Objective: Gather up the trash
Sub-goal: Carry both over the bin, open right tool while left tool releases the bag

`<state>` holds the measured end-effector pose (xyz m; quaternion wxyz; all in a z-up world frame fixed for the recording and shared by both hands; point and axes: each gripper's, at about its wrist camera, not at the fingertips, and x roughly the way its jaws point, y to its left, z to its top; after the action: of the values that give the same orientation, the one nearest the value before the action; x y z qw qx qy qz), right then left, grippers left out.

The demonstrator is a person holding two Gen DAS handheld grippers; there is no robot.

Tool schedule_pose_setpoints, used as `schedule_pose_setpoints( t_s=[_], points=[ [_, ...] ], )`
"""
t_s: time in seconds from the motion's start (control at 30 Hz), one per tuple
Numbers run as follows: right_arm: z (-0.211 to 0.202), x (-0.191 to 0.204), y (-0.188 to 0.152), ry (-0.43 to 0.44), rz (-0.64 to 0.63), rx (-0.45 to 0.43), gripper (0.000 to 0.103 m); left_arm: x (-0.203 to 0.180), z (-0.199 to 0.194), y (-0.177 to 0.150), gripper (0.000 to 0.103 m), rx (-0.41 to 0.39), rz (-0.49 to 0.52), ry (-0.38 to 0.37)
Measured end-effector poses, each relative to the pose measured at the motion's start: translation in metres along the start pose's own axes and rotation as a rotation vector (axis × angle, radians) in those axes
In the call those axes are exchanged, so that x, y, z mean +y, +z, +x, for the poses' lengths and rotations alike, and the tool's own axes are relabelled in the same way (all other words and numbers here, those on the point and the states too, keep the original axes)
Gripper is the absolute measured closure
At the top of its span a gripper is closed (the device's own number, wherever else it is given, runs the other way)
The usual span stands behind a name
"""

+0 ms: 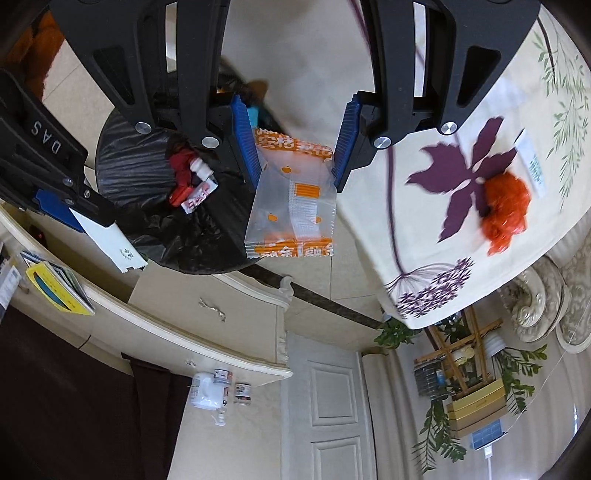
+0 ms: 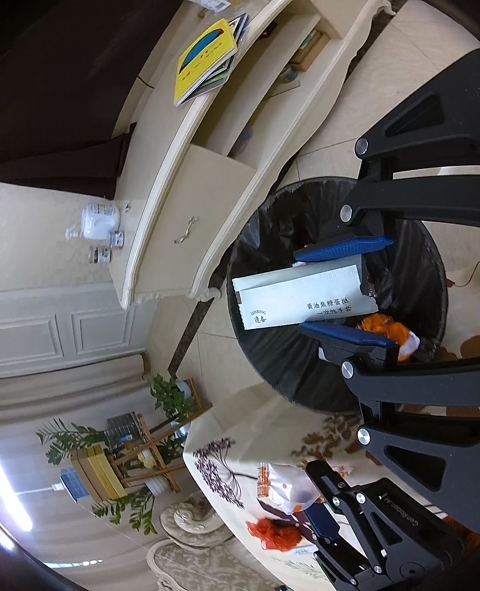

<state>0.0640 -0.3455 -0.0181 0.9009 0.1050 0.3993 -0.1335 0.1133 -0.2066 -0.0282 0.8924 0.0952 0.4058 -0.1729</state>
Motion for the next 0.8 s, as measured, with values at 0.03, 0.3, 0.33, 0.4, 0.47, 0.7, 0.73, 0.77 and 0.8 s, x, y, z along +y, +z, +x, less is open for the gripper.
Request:
schedule_pose_setpoints(
  t_s=[0.03, 0.3, 0.33, 0.4, 0.47, 0.7, 0.73, 0.77, 0.8],
  points=[
    [0.002, -0.002, 0.001, -0.002, 0.002, 0.001, 0.069, -0.002, 0.002, 0.002, 0.064, 0.000, 0.000, -0.001],
    [0.015, -0.017, 0.006, -0.030, 0.036, 0.010, 0.061, -0.015, 0.022, 0.015, 0.052, 0.024, -0.001, -0.006],
    [0.015, -0.019, 0.005, -0.031, 0.042, 0.009, 0.056, -0.015, 0.024, 0.014, 0.052, 0.029, -0.003, -0.005],
    [0.016, -0.020, 0.004, -0.038, 0.045, 0.008, 0.052, -0.014, 0.026, 0.013, 0.045, 0.036, -0.005, 0.004],
    [0.017, -0.021, 0.004, -0.043, 0.046, 0.008, 0.048, -0.011, 0.027, 0.012, 0.041, 0.040, -0.015, 0.010],
    [0.015, -0.012, 0.004, -0.046, 0.043, 0.002, 0.032, 0.010, 0.020, 0.006, 0.029, 0.041, -0.065, 0.031],
    [0.014, -0.010, 0.004, -0.040, 0.040, 0.003, 0.032, 0.014, 0.018, 0.006, 0.028, 0.040, -0.072, 0.036],
    [0.014, -0.005, 0.004, -0.030, 0.036, 0.003, 0.031, 0.018, 0.016, 0.004, 0.027, 0.039, -0.078, 0.042],
    [0.014, -0.002, 0.004, -0.026, 0.033, 0.003, 0.031, 0.024, 0.013, 0.003, 0.026, 0.038, -0.087, 0.048]
  ],
)
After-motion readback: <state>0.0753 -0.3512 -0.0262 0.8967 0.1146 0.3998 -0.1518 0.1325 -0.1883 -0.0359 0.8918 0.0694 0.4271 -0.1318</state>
